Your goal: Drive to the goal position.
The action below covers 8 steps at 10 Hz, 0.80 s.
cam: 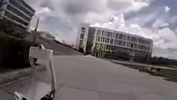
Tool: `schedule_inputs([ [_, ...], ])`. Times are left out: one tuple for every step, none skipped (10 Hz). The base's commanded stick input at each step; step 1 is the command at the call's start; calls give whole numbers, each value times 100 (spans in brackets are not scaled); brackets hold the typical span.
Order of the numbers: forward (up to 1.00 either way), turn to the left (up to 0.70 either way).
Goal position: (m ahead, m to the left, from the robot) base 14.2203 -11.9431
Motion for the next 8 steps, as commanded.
schedule_inputs([
  [70, -20],
  [70, -20],
  [70, -20],
  [70, -20],
  [70, -20],
  [70, -20],
  [70, -21],
  [70, -21],
])
